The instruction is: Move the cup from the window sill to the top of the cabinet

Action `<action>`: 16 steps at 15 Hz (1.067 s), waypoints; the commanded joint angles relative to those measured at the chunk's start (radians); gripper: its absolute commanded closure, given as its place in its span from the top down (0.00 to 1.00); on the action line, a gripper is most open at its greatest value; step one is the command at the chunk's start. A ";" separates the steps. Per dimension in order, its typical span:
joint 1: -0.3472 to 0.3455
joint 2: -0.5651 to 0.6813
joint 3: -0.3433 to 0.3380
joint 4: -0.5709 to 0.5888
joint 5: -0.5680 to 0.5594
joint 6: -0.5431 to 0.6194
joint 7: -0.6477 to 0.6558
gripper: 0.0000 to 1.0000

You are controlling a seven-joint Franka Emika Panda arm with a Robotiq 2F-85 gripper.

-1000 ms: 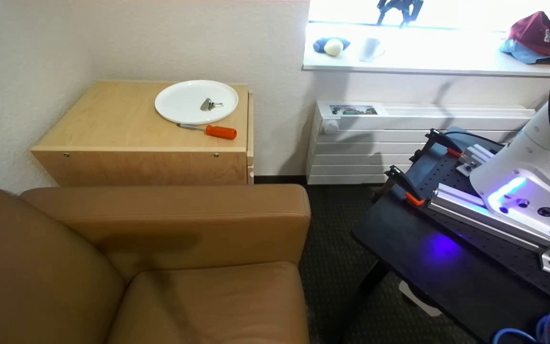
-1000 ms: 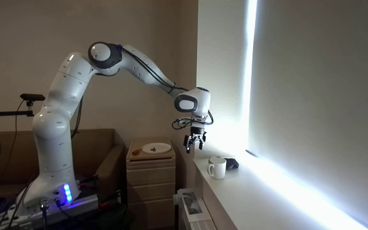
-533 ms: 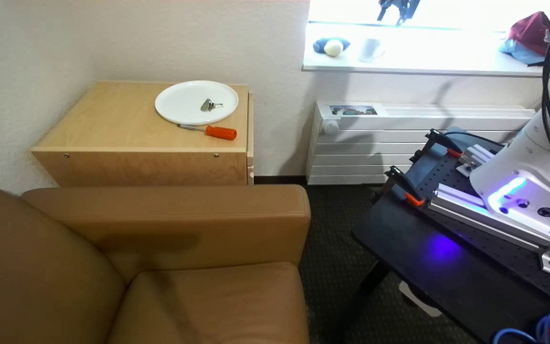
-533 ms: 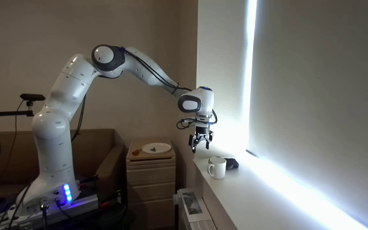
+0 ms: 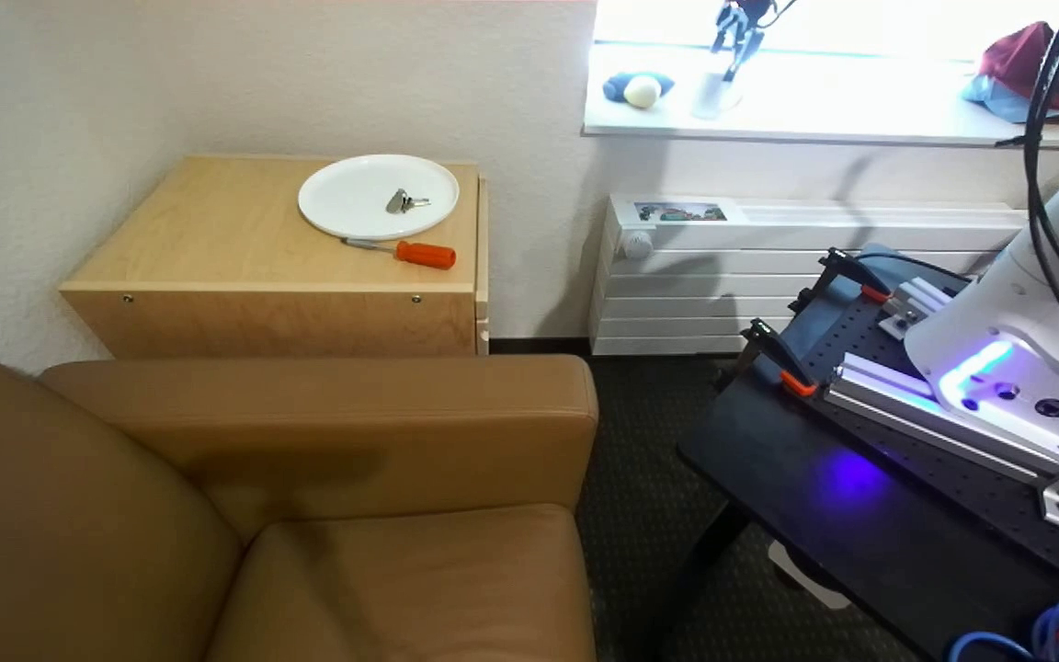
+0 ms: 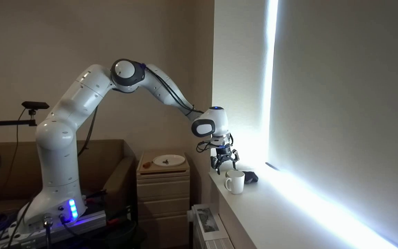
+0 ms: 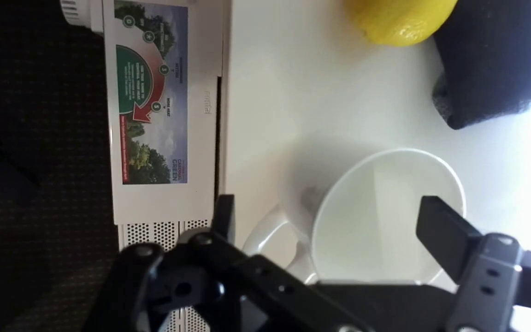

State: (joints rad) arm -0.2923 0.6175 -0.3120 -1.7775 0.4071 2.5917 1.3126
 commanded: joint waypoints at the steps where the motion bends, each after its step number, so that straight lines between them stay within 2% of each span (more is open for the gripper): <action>1: 0.016 0.064 -0.012 0.040 -0.020 0.001 0.109 1.00; 2: 0.021 0.086 -0.019 0.052 -0.030 -0.002 0.142 1.00; 3: 0.002 0.042 0.007 0.016 -0.023 0.003 0.095 1.00; 7: 0.005 0.078 0.002 0.039 -0.031 0.003 0.130 1.00; 8: 0.006 0.097 -0.004 0.055 -0.037 -0.005 0.143 0.94; 9: 0.005 0.106 -0.004 0.061 -0.037 -0.005 0.144 0.73; 11: -0.001 0.119 -0.004 0.066 -0.036 -0.013 0.147 0.68; 16: -0.010 0.141 -0.006 0.083 -0.033 -0.016 0.151 0.34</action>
State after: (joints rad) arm -0.2871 0.7376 -0.3205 -1.7295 0.3869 2.5938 1.4408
